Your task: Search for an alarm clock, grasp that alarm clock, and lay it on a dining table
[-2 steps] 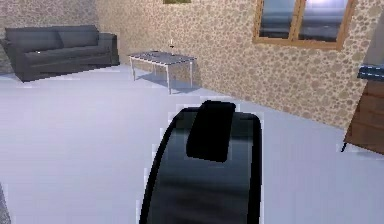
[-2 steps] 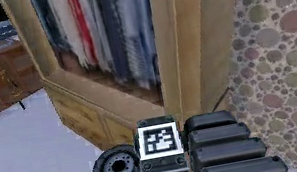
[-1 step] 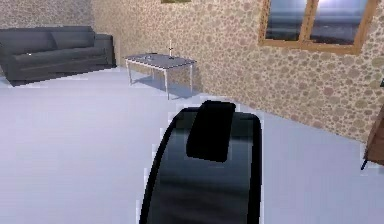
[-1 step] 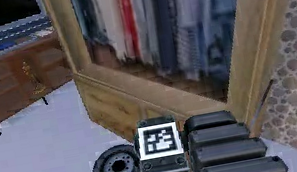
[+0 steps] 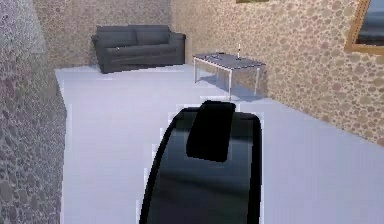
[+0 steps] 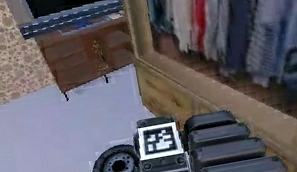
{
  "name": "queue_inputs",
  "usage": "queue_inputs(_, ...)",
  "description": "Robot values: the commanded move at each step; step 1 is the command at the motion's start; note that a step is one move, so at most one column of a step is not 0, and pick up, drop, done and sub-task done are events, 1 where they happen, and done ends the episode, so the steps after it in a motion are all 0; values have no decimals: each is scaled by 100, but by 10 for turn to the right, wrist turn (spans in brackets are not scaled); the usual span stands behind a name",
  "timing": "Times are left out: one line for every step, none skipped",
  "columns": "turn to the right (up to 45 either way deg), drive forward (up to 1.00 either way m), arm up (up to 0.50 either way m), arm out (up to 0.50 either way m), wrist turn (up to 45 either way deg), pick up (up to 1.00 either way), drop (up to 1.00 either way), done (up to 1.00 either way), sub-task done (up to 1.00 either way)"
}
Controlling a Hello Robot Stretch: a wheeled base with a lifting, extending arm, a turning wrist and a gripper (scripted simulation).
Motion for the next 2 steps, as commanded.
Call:
queue_inputs(0, 100, 0, 0, 0, 0, 0, 0, 0)
queue_inputs(0, 100, 0, 0, 0, 0, 0, 0, 0)
